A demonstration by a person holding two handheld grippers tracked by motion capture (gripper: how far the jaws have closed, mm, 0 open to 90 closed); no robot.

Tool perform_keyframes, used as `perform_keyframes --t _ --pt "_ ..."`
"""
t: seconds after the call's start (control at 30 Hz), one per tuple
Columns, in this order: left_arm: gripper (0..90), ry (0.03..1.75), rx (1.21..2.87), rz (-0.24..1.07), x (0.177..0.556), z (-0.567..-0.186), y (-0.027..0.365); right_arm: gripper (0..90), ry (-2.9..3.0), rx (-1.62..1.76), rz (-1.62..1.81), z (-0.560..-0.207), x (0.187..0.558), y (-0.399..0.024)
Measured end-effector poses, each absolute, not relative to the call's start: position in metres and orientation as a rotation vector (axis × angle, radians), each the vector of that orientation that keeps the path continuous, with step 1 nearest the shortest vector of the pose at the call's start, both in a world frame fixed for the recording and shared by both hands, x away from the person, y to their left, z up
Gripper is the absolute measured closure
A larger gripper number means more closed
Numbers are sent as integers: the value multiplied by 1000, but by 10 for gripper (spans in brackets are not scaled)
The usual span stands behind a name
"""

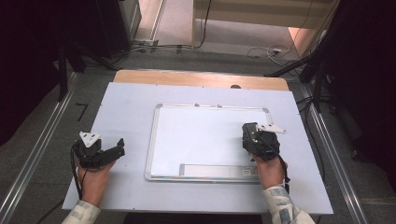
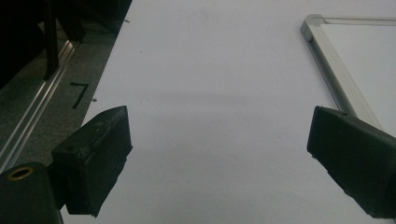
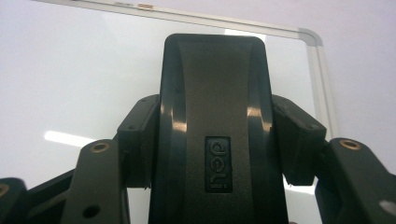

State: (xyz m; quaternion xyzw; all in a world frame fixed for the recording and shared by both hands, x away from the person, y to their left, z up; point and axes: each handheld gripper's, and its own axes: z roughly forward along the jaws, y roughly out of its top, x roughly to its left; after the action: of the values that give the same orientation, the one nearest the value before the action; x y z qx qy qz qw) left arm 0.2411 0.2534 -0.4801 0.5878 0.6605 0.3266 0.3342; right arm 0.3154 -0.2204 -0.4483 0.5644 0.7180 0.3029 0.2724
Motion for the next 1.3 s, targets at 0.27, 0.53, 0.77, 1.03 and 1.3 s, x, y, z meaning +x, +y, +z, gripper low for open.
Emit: perform_keyframes --t 0.27,0.53,0.77,1.03,1.3 --pt "68 1721 1529 852 241 -480 253 379 1890 1579 776 -455 319 -241" --pt "68 1719 1534 851 241 -480 253 379 1845 1634 709 -468 328 -257" --pt "68 1721 1532 849 241 -480 252 379 1861 1666 658 -479 336 -263" --pt "68 1719 1534 850 241 -480 253 311 1893 1663 687 -480 337 -265" --pt "68 1721 1528 851 240 -480 253 245 1882 1639 779 -466 325 -281"
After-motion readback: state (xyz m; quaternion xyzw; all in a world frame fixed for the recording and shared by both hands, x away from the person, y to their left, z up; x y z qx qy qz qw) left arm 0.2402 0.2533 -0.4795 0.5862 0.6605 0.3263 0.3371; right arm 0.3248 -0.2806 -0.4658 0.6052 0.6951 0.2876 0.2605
